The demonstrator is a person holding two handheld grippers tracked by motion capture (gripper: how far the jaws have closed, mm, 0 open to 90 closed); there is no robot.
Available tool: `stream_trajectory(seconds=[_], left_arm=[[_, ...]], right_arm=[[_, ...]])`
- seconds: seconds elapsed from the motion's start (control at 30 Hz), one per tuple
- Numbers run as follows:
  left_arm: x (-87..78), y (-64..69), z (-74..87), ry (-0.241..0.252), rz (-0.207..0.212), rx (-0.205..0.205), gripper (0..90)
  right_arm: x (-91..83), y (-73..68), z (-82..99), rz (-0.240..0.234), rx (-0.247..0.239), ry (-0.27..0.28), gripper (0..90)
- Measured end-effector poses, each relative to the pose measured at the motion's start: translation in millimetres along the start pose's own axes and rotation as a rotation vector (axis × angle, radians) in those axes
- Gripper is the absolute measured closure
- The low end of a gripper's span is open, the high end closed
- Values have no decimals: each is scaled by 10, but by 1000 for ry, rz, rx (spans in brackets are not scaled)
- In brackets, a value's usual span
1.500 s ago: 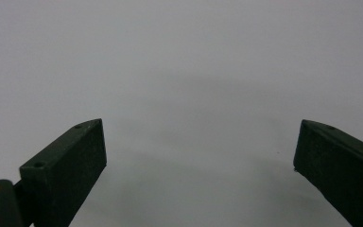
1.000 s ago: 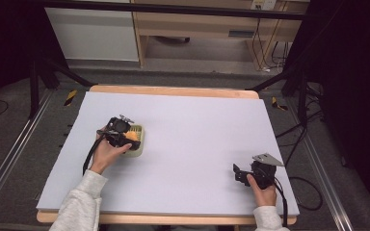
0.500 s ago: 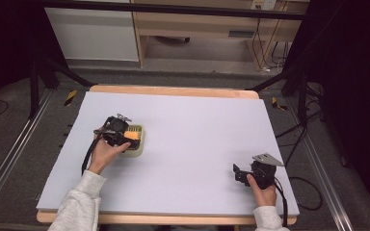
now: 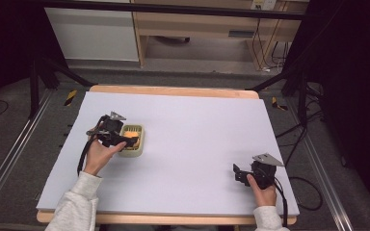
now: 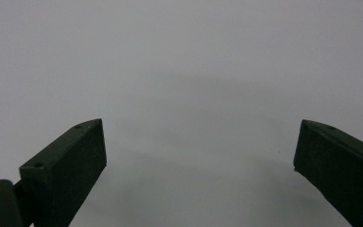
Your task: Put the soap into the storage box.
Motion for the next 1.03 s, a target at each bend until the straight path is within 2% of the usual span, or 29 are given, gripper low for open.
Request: stream_trajectory(seconds=[0.2,0.4,0.7,0.9,1.03], left_arm=[[-148,-1,64,79,6,12,200],[-295,-11,151,172,-11,-13,204],[-364,14,345,196,-38,-9,203],[-444,-27,501,220,-63,-19,203],[-455,-38,608,212,-68,-18,201]], right_arm=[[-3,-2,0,-3,6,0,37],[-5,3,0,1,9,3,37],[-9,-2,0,0,8,5,37],[-10,1,0,1,10,8,37],[-9,-1,1,-2,10,6,38]])
Point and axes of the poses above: each handheld gripper's, and its own axes: x roughly forward along the jaws, z roughly out of its underside, y roughly to its right, the point moved 5 cm from there along x, roughly forward along the jaws, and after that the axes turned 13 degrees about z, right-handed, at the moved point
